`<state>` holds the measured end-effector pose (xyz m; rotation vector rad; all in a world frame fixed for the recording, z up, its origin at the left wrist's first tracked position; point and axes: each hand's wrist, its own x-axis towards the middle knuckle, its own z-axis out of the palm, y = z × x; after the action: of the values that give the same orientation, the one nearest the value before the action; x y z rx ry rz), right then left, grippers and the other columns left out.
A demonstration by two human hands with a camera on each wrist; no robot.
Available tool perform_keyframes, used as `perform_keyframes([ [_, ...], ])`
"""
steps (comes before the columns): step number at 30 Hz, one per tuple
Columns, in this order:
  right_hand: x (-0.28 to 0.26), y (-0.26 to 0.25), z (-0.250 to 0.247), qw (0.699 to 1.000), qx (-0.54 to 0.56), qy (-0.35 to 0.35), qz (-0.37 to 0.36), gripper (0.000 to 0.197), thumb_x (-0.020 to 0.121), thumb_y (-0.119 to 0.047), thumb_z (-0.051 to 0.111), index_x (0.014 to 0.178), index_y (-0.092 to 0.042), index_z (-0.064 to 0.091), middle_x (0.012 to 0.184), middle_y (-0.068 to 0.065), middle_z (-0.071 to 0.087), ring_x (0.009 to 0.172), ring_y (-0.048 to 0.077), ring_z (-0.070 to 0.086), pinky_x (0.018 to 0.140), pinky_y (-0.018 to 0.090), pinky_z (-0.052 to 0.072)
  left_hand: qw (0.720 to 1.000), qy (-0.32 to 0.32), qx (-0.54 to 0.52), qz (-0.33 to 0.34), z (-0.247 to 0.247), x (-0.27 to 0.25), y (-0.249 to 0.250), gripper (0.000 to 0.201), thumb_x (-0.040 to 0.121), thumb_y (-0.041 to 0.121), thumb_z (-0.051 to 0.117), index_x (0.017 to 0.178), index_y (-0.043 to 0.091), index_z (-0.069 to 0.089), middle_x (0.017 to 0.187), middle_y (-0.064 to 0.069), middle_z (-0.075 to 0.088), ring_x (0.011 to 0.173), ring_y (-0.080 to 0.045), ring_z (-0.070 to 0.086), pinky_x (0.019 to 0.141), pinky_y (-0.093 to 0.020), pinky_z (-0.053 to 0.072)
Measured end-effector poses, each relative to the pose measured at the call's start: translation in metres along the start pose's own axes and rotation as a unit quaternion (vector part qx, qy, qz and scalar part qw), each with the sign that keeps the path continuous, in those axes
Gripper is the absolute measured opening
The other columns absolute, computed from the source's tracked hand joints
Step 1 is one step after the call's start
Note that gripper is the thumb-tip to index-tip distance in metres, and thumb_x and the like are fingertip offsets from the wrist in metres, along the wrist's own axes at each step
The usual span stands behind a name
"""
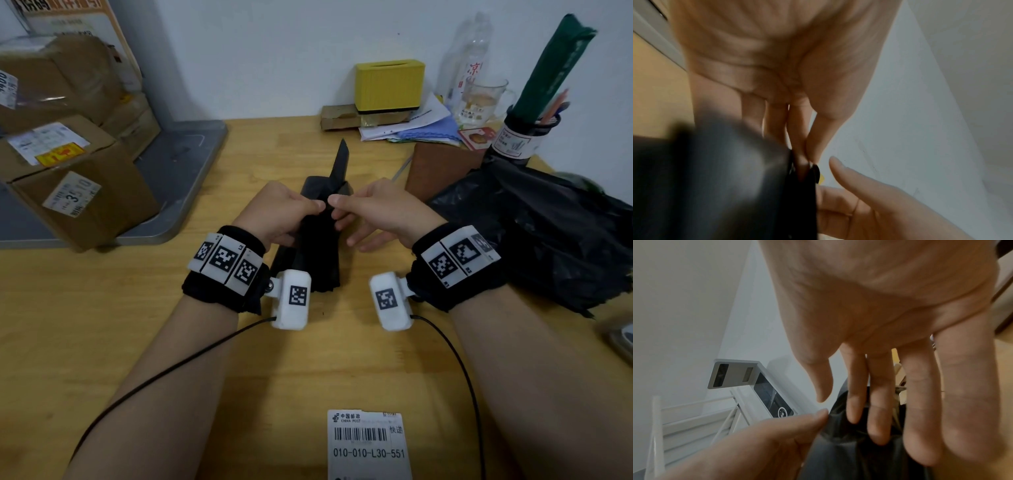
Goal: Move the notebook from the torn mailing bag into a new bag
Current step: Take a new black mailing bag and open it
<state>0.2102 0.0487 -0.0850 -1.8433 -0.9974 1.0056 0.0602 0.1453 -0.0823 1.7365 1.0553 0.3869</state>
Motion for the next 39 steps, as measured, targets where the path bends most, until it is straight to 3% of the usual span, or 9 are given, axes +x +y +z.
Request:
perform_keyframes([
  [5,0.003,0.003,-0.002,0.998,-0.049,0.012,0.023,0.051,0.089,-0.060,0.067,0.093,-0.010,0.073,0.079,0.004,0.079,0.074,0.026,0.076,0.072,0.044,0.065,0.999,-0.041,-0.009,-0.003,0.000,0.000,-0.001,0.013,0.092,0.019,0.067,0.099,0.015,0.078,0.089,-0.002,0.077,0.082,-0.013,0.074,0.063,-0.026,0.058],
  [9,0.006,0.003,-0.003,0.994,-0.105,0.044,-0.003,0.031,0.090,-0.035,0.072,0.073,-0.011,0.062,0.068,0.011,0.061,0.065,0.029,0.065,0.062,0.040,0.060,0.999,0.003,-0.032,0.018,0.000,0.005,-0.003,0.021,0.091,0.004,0.065,0.099,0.018,0.079,0.096,-0.004,0.075,0.090,-0.014,0.071,0.080,-0.032,0.061],
  [14,-0.003,-0.001,-0.011,0.995,-0.032,0.088,-0.022,0.027,0.095,-0.030,0.068,0.085,-0.005,0.071,0.091,0.009,0.065,0.077,0.024,0.062,0.069,0.039,0.060,0.980,0.077,-0.185,0.019,0.003,-0.004,-0.001,0.028,0.093,-0.003,0.058,0.109,0.013,0.075,0.103,-0.010,0.074,0.091,-0.020,0.072,0.073,-0.030,0.061],
  [17,-0.013,-0.004,-0.013,0.990,0.012,0.132,-0.056,0.011,0.094,-0.031,0.071,0.087,-0.023,0.074,0.092,0.013,0.069,0.064,0.021,0.056,0.051,0.029,0.044,0.954,0.126,-0.270,0.014,-0.007,-0.011,-0.004,0.030,0.093,-0.003,0.058,0.113,0.014,0.074,0.109,-0.012,0.073,0.099,-0.026,0.071,0.077,-0.037,0.062],
  [20,-0.024,-0.013,-0.013,0.979,0.076,0.167,-0.089,0.010,0.094,-0.028,0.072,0.086,-0.022,0.074,0.072,0.005,0.057,0.051,0.016,0.039,0.045,0.023,0.031,0.921,0.198,-0.335,0.028,-0.022,-0.023,-0.001,0.035,0.091,-0.007,0.059,0.117,0.013,0.072,0.113,-0.012,0.070,0.102,-0.027,0.069,0.082,-0.037,0.061],
  [25,-0.043,-0.035,-0.008,0.963,0.125,0.193,-0.144,0.023,0.096,-0.022,0.068,0.075,-0.017,0.072,0.051,0.001,0.054,0.037,0.017,0.035,0.040,0.020,0.027,0.868,0.288,-0.399,0.068,-0.041,-0.051,0.012,0.039,0.086,-0.010,0.062,0.118,0.011,0.072,0.120,-0.018,0.068,0.108,-0.031,0.067,0.094,-0.043,0.056],
  [29,-0.058,-0.048,-0.003,0.953,0.158,0.207,-0.154,0.019,0.095,-0.024,0.070,0.078,-0.017,0.070,0.064,0.003,0.058,0.033,0.015,0.040,0.039,0.020,0.031,0.835,0.323,-0.431,0.112,-0.053,-0.072,0.023,0.046,0.089,-0.011,0.059,0.130,0.009,0.064,0.126,-0.012,0.064,0.109,-0.024,0.066,0.090,-0.033,0.058],
  [33,-0.071,-0.057,0.003,0.947,0.184,0.205,-0.163,0.020,0.095,-0.022,0.070,0.076,-0.020,0.066,0.073,0.004,0.060,0.038,0.018,0.048,0.041,0.023,0.040,0.818,0.357,-0.427,0.146,-0.062,-0.089,0.026,0.054,0.087,-0.009,0.062,0.135,0.015,0.060,0.136,-0.008,0.058,0.120,-0.022,0.059,0.098,-0.038,0.054],
  [39,-0.088,-0.068,0.012,0.939,0.208,0.192,-0.193,0.019,0.097,-0.019,0.068,0.078,-0.018,0.065,0.089,0.011,0.061,0.044,0.020,0.049,0.049,0.032,0.046,0.766,0.450,-0.378,0.261,-0.076,-0.119,0.040,0.053,0.088,-0.010,0.060,0.136,0.011,0.058,0.143,-0.004,0.052,0.130,-0.016,0.052,0.100,-0.016,0.048],
])
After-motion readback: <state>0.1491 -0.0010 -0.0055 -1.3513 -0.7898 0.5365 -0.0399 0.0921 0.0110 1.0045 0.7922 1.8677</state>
